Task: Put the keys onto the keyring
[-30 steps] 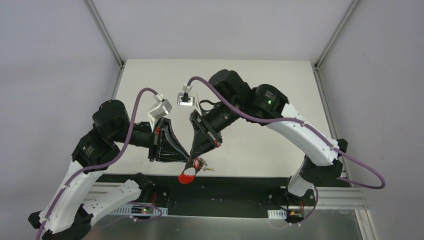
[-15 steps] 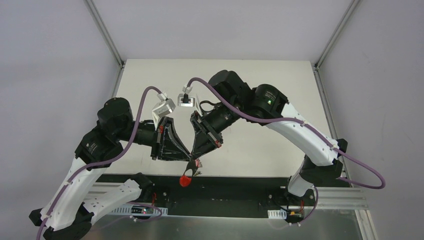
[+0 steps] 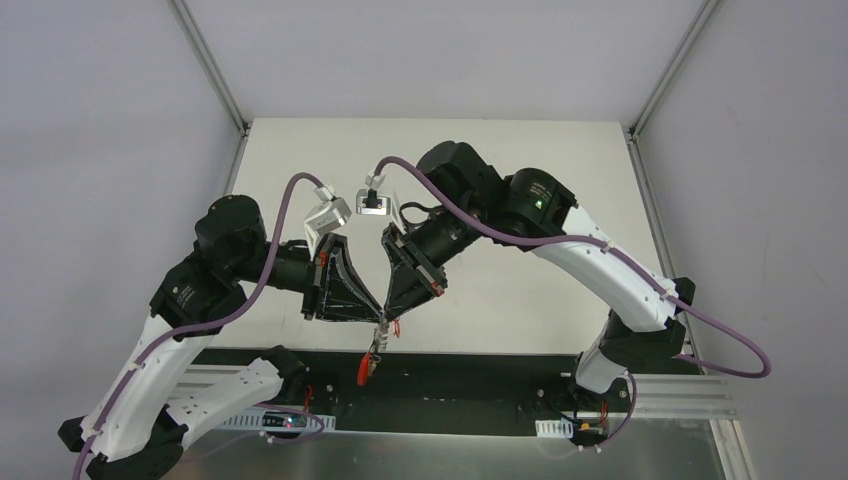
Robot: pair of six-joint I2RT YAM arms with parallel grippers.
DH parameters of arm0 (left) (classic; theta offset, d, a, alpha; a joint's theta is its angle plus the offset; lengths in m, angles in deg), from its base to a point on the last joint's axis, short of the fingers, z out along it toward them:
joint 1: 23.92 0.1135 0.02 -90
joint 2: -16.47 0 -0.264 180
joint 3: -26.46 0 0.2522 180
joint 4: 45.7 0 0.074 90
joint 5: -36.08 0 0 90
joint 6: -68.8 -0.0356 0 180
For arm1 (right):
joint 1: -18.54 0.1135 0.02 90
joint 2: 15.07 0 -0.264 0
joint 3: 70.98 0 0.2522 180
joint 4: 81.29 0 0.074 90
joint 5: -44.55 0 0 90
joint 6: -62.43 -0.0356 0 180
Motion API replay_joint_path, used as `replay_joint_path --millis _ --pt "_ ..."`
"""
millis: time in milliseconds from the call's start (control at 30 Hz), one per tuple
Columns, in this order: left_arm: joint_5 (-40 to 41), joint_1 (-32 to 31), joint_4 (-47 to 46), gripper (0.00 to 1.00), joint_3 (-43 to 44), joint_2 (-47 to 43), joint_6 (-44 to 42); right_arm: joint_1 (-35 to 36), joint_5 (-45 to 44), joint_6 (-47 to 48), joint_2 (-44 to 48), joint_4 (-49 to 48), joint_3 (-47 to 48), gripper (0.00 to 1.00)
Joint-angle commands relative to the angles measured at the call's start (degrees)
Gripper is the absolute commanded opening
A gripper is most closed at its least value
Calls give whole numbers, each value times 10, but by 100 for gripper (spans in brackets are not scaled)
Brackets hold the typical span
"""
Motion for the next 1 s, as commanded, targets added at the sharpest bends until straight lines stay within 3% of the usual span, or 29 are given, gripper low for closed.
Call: replay_joint_path --millis 0,500,700,967 --pt "0 -2 -5 13 20 2 -16 1 19 4 2 -4 11 0" --pt "-5 -2 -4 13 20 -4 -13 2 10 5 -11 1 17 0" --pt "-6 -2 -3 0 19 -3 -16 2 10 5 -15 3 20 0" --pt "-2 -2 -3 0 25 -7 -48 5 -4 6 -14 5 20 0"
